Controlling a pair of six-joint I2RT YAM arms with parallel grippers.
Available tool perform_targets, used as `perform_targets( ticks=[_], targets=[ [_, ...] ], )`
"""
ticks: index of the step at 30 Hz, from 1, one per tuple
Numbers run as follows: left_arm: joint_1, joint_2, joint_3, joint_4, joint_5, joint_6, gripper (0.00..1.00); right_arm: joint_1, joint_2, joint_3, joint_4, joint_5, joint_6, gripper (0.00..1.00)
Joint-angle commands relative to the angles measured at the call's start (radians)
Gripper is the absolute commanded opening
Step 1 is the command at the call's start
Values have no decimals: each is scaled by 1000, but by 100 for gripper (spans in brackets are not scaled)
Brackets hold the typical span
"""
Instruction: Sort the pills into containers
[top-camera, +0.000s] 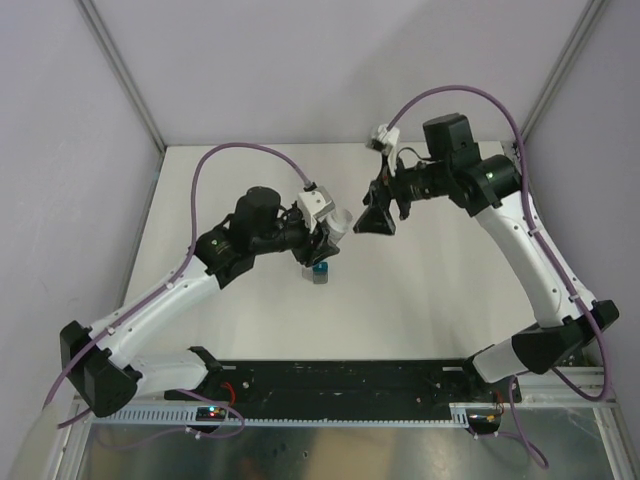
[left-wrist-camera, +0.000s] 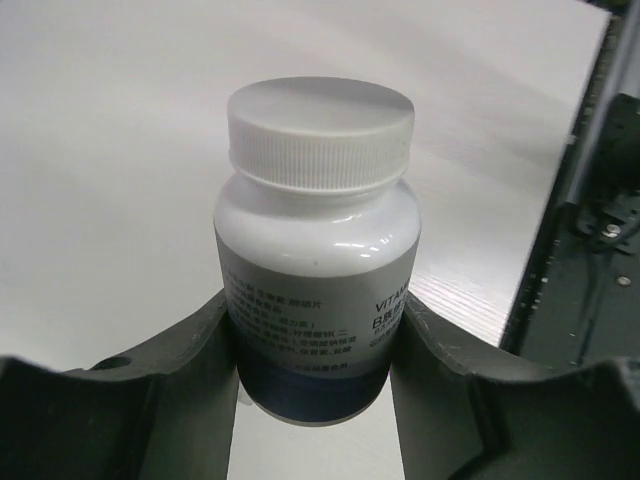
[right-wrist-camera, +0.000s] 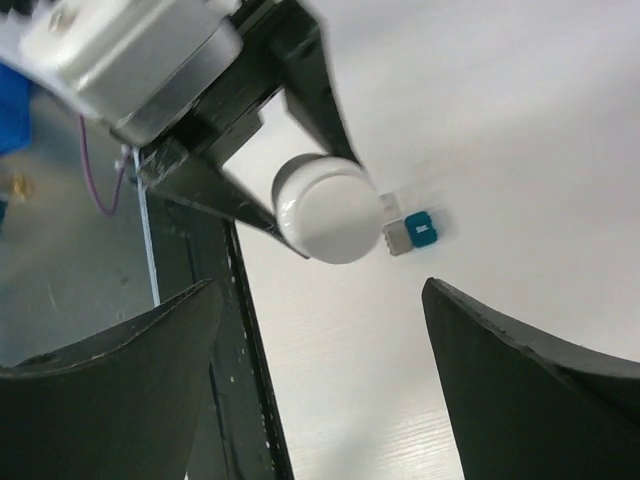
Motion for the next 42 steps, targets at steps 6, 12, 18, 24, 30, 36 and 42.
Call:
perform_targets(
  ticks=[6, 12, 18, 24, 30, 36, 42],
  targets=[
    [-67, -25, 66, 23, -322, 53, 0, -95, 121, 71, 182, -62, 348, 85],
    [-101, -5, 83, 24, -431, 61, 0, -91, 173, 57, 222, -114, 413, 85],
    [-120, 13, 91, 23, -480, 73, 0, -88, 184, 46, 249, -165, 436, 86],
    [-130, 21, 90, 22, -496, 80, 0, -85, 182, 40, 258, -191, 441, 84],
    [-137, 28, 94, 22, -504, 86, 0, -68, 188, 29, 258, -180, 433, 79],
    [-141, 35, 99, 22, -508, 89, 0, -50, 204, 22, 255, -166, 425, 67],
    [-144, 32, 97, 24, -507, 91, 0, -38, 205, 18, 238, -161, 400, 41]
  ],
)
